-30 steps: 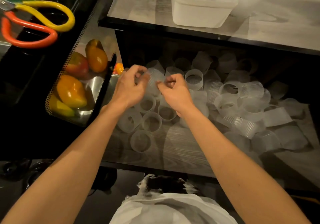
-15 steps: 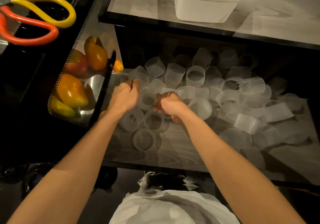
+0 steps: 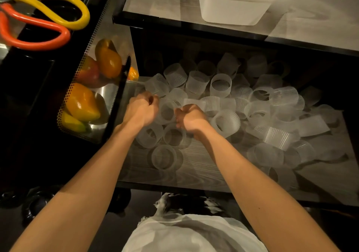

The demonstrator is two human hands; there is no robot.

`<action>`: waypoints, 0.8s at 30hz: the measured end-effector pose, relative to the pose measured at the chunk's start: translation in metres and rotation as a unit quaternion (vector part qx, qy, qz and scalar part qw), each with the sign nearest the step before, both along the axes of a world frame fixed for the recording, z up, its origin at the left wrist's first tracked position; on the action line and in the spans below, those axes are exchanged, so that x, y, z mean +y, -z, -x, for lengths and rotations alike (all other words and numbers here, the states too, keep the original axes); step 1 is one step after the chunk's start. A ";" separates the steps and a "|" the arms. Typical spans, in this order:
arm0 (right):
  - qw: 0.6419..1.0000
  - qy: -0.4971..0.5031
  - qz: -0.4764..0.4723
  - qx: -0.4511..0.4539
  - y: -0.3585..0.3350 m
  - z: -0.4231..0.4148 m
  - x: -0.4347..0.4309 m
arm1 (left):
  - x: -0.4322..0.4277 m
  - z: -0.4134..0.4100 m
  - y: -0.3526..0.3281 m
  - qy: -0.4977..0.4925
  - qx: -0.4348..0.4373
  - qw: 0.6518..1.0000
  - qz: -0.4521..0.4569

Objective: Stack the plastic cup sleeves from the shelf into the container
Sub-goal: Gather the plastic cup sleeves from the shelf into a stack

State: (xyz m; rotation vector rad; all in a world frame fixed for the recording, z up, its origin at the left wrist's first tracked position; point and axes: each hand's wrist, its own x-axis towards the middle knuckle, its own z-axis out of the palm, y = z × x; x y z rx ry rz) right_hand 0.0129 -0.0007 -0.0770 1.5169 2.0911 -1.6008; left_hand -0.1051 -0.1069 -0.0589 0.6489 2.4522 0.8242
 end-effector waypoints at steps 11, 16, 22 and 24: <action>0.999 -0.036 0.014 0.004 -0.003 -0.008 0.003 | 0.008 -0.007 -0.003 0.012 -0.003 1.000 0.022; 0.999 0.005 0.044 0.021 0.004 0.000 0.006 | 0.013 -0.005 -0.006 0.022 -0.006 1.000 0.016; 0.999 -0.031 0.023 -0.010 0.004 -0.002 0.012 | 0.018 0.001 -0.009 0.047 -0.014 0.996 0.071; 0.999 -0.042 0.024 -0.004 0.004 -0.003 0.012 | 0.020 0.003 -0.008 0.052 -0.016 0.993 0.104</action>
